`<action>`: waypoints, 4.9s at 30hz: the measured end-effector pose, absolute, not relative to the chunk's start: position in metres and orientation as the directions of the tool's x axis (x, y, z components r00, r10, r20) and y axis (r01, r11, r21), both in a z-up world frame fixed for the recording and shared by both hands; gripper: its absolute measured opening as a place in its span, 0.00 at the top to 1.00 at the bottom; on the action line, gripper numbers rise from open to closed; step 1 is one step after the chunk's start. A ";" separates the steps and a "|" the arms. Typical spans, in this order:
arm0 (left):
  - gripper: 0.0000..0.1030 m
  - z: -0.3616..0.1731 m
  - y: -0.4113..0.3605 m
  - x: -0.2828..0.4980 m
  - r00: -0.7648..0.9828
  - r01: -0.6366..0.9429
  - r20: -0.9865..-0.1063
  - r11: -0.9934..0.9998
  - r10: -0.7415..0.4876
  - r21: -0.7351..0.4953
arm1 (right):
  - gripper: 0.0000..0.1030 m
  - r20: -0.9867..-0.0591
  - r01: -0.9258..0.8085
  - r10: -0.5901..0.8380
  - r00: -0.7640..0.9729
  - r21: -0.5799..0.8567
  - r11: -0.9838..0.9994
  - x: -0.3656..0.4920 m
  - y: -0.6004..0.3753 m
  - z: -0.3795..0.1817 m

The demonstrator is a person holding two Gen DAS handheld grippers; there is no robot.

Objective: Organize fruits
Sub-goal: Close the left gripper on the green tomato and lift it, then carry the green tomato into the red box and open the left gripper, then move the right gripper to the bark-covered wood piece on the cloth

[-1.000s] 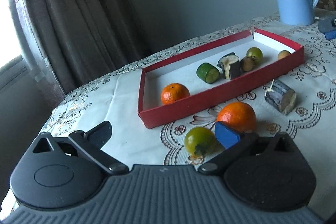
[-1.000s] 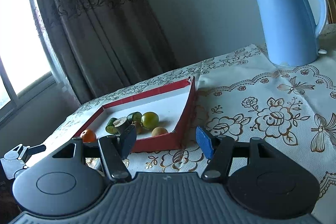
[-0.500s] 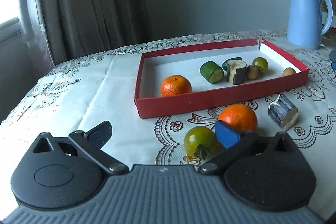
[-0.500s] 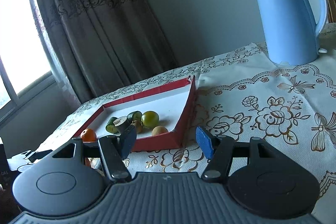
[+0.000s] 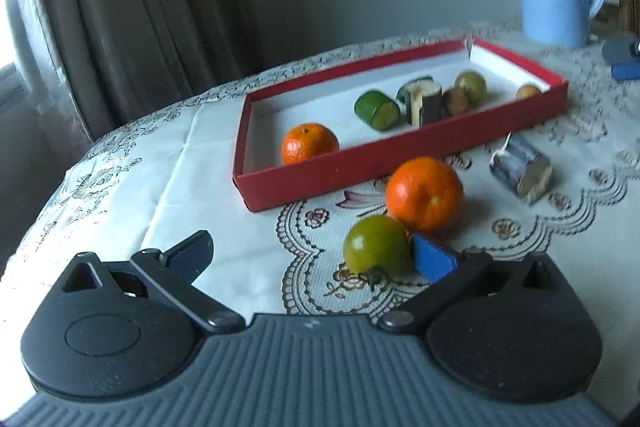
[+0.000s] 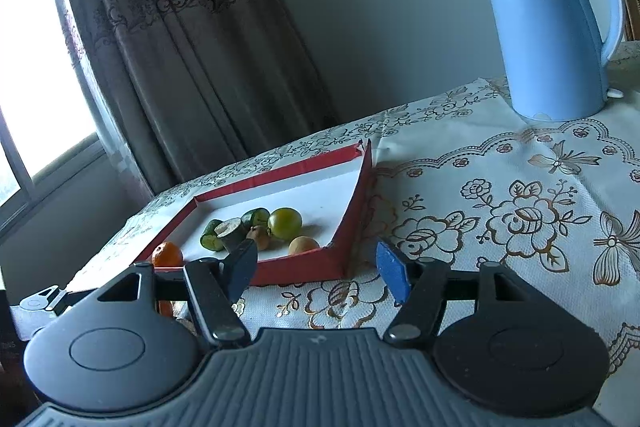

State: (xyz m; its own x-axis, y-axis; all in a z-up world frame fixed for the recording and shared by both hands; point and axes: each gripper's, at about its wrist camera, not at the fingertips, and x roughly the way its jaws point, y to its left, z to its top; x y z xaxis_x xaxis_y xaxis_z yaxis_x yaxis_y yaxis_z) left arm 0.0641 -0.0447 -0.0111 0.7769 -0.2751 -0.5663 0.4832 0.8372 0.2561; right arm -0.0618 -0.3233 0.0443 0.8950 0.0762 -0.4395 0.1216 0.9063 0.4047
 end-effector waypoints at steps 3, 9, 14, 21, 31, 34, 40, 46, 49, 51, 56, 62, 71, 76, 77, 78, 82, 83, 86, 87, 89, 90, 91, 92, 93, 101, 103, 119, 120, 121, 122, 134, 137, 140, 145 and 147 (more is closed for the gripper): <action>0.00 -0.012 -0.045 0.068 0.787 0.459 -0.563 0.849 -0.251 0.263 | 0.36 -0.446 0.122 0.079 0.892 0.405 0.906 -0.061 -0.323 0.043; 0.00 -0.011 -0.047 0.073 0.787 0.453 -0.565 0.855 -0.250 0.253 | 0.36 -0.460 0.123 0.084 0.884 0.400 0.908 -0.058 -0.321 0.041; 0.00 -0.011 -0.052 0.076 0.785 0.463 -0.566 0.846 -0.253 0.264 | 0.36 -0.461 0.122 0.086 0.883 0.402 0.908 -0.059 -0.321 0.041; 0.16 -0.012 -0.051 0.080 0.780 0.457 -0.572 0.855 -0.252 0.245 | 0.36 -0.463 0.118 0.089 0.882 0.399 0.909 -0.058 -0.320 0.040; 0.62 0.004 -0.037 0.058 0.789 0.417 -0.556 0.893 -0.261 0.173 | 0.36 -0.462 0.123 0.081 0.883 0.395 0.910 -0.059 -0.322 0.040; 0.66 0.016 -0.030 0.047 0.805 0.410 -0.522 0.901 -0.282 0.145 | 0.36 -0.463 0.123 0.080 0.882 0.393 0.911 -0.059 -0.322 0.040; 0.57 0.019 -0.024 0.038 0.793 0.447 -0.516 0.885 -0.324 0.131 | 0.36 -0.460 0.134 0.069 0.885 0.393 0.910 -0.061 -0.323 0.040; 0.39 0.007 -0.033 0.037 0.786 0.468 -0.525 0.869 -0.328 0.159 | 0.36 -0.465 0.133 0.071 0.883 0.391 0.911 -0.060 -0.322 0.040; 0.37 0.005 -0.037 0.041 0.780 0.478 -0.529 0.864 -0.335 0.157 | 0.36 -0.466 0.130 0.073 0.882 0.389 0.912 -0.060 -0.321 0.040; 0.39 0.002 -0.040 0.046 0.773 0.477 -0.544 0.864 -0.326 0.160 | 0.36 -0.468 0.131 0.073 0.881 0.389 0.912 -0.060 -0.321 0.039; 0.62 -0.008 -0.038 0.068 0.721 0.463 -0.620 0.881 -0.310 0.098 | 0.36 -0.471 0.127 0.077 0.879 0.387 0.913 -0.058 -0.321 0.039; 0.68 -0.007 -0.033 0.069 0.716 0.456 -0.618 0.888 -0.324 0.063 | 0.36 -0.475 0.127 0.077 0.877 0.382 0.915 -0.058 -0.320 0.038; 0.69 0.014 -0.038 0.051 0.773 0.438 -0.541 0.895 -0.332 0.078 | 0.36 -0.475 0.128 0.075 0.877 0.381 0.916 -0.057 -0.319 0.037; 0.69 0.033 -0.061 0.067 0.781 0.442 -0.517 0.895 -0.350 0.062 | 0.36 -0.475 0.127 0.076 0.877 0.381 0.916 -0.057 -0.320 0.037; 0.69 0.036 -0.066 0.071 0.782 0.440 -0.517 0.896 -0.349 0.061 | 0.36 -0.475 0.127 0.076 0.877 0.382 0.915 -0.057 -0.320 0.037; 0.69 0.038 -0.073 0.078 0.784 0.436 -0.517 0.898 -0.344 0.063 | 0.36 -0.475 0.126 0.078 0.876 0.383 0.915 -0.057 -0.320 0.037; 0.69 0.039 -0.093 0.095 0.793 0.408 -0.523 0.910 -0.313 0.074 | 0.36 -0.473 0.119 0.084 0.877 0.385 0.915 -0.055 -0.320 0.037; 0.68 0.038 -0.096 0.099 0.798 0.398 -0.520 0.914 -0.304 0.078 | 0.36 -0.472 0.118 0.085 0.877 0.384 0.916 -0.055 -0.319 0.037; 0.68 0.036 -0.102 0.108 0.809 0.372 -0.514 0.925 -0.284 0.075 | 0.36 -0.471 0.110 0.092 0.877 0.383 0.917 -0.054 -0.318 0.038; 0.68 0.035 -0.103 0.110 0.812 0.366 -0.512 0.928 -0.282 0.070 | 0.36 -0.471 0.108 0.093 0.877 0.383 0.917 -0.054 -0.318 0.038; 0.67 0.034 -0.104 0.116 0.814 0.355 -0.509 0.933 -0.280 0.055 | 0.36 -0.470 0.105 0.096 0.877 0.383 0.918 -0.054 -0.318 0.038; 0.65 0.033 -0.103 0.119 0.817 0.341 -0.507 0.939 -0.275 0.040 | 0.36 -0.470 0.104 0.097 0.877 0.383 0.918 -0.054 -0.317 0.039; 0.62 0.033 -0.103 0.120 0.823 0.327 -0.500 0.944 -0.268 0.034 | 0.36 -0.469 0.104 0.096 0.878 0.383 0.918 -0.054 -0.317 0.039; 0.47 0.034 -0.102 0.120 0.833 0.312 -0.491 0.950 -0.256 0.034 | 0.36 -0.468 0.104 0.096 0.879 0.383 0.918 -0.055 -0.318 0.039; 0.32 0.035 -0.100 0.120 0.844 0.296 -0.478 0.955 -0.244 0.035 | 0.36 -0.468 0.105 0.095 0.879 0.383 0.918 -0.055 -0.317 0.039; 0.18 0.043 -0.083 0.087 0.860 0.263 -0.469 0.962 -0.202 0.068 | 0.36 -0.466 0.128 0.070 0.882 0.379 0.916 -0.055 -0.321 0.039; 0.15 0.040 -0.075 0.073 0.853 0.259 -0.481 0.964 -0.201 0.056 | 0.36 -0.461 0.132 0.061 0.885 0.374 0.918 -0.056 -0.321 0.039; 0.00 0.018 -0.010 0.022 0.877 0.149 -0.441 0.980 -0.192 -0.131 | 0.27 -0.340 0.217 -0.082 0.937 0.381 0.899 -0.078 -0.327 0.046; 0.00 0.018 -0.008 0.024 0.871 0.146 -0.450 0.978 -0.198 -0.149 | 0.27 -0.330 0.224 -0.094 0.939 0.383 0.896 -0.081 -0.325 0.048; 0.00 0.017 -0.006 0.025 0.867 0.141 -0.457 0.977 -0.198 -0.157 | 0.27 -0.320 0.227 -0.102 0.942 0.385 0.895 -0.084 -0.324 0.049; 0.00 0.016 -0.005 0.026 0.863 0.137 -0.465 0.977 -0.199 -0.163 | 0.27 -0.309 0.229 -0.107 0.945 0.390 0.892 -0.088 -0.323 0.051; 0.00 0.017 -0.002 0.022 0.870 0.135 -0.450 0.975 -0.202 -0.177 | 0.27 -0.386 0.128 -0.012 0.922 0.278 0.952 -0.088 -0.265 0.055; 0.00 0.017 0.000 0.022 0.870 0.129 -0.451 0.974 -0.200 -0.184 | 0.27 -0.456 0.079 0.021 0.890 0.198 0.977 -0.074 -0.236 0.052; 0.00 0.017 0.001 0.022 0.870 0.125 -0.451 0.973 -0.201 -0.192 | 0.27 -0.521 0.051 0.055 0.852 0.186 0.981 -0.056 -0.217 0.048; 0.00 0.017 0.003 0.022 0.869 0.121 -0.452 0.972 -0.202 -0.201 | 0.27 -0.580 0.058 0.028 0.814 0.128 0.990 -0.029 -0.198 0.043; 0.00 0.017 0.003 0.022 0.868 0.120 -0.454 0.972 -0.202 -0.203 | 0.27 -0.610 0.050 0.018 0.792 0.093 0.994 -0.016 -0.192 0.041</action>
